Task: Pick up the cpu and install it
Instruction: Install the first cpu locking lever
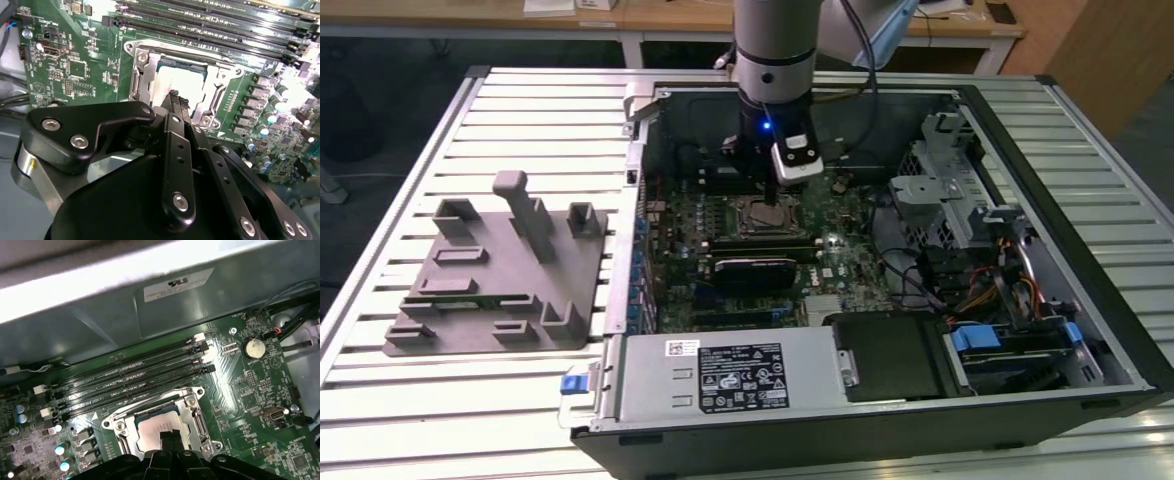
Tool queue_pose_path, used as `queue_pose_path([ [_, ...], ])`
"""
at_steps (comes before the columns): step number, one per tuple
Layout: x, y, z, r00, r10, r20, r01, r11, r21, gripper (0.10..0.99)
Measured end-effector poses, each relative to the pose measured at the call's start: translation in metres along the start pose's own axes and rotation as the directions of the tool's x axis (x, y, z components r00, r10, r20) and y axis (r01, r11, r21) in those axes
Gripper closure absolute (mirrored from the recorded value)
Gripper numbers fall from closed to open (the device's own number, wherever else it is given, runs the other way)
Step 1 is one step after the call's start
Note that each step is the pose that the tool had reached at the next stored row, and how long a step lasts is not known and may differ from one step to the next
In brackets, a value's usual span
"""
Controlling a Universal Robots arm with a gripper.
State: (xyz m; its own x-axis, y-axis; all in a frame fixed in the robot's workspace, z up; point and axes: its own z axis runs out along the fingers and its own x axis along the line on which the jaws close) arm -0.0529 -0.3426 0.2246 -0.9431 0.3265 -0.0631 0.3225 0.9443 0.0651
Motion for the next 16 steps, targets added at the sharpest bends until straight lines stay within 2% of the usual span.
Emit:
queue_pose_path([
  [4, -0.0004, 0.0005, -0.0068, 1.0000, 0.000, 0.0000, 0.000, 1.0000, 0.000, 0.980],
  [11, -0.0005, 0.0005, -0.0071, 1.0000, 0.000, 0.0000, 0.000, 1.0000, 0.000, 0.980],
  [16, -0.0024, 0.0010, -0.0065, 1.0000, 0.000, -0.0068, 0.000, 1.0000, 0.008, 0.980],
])
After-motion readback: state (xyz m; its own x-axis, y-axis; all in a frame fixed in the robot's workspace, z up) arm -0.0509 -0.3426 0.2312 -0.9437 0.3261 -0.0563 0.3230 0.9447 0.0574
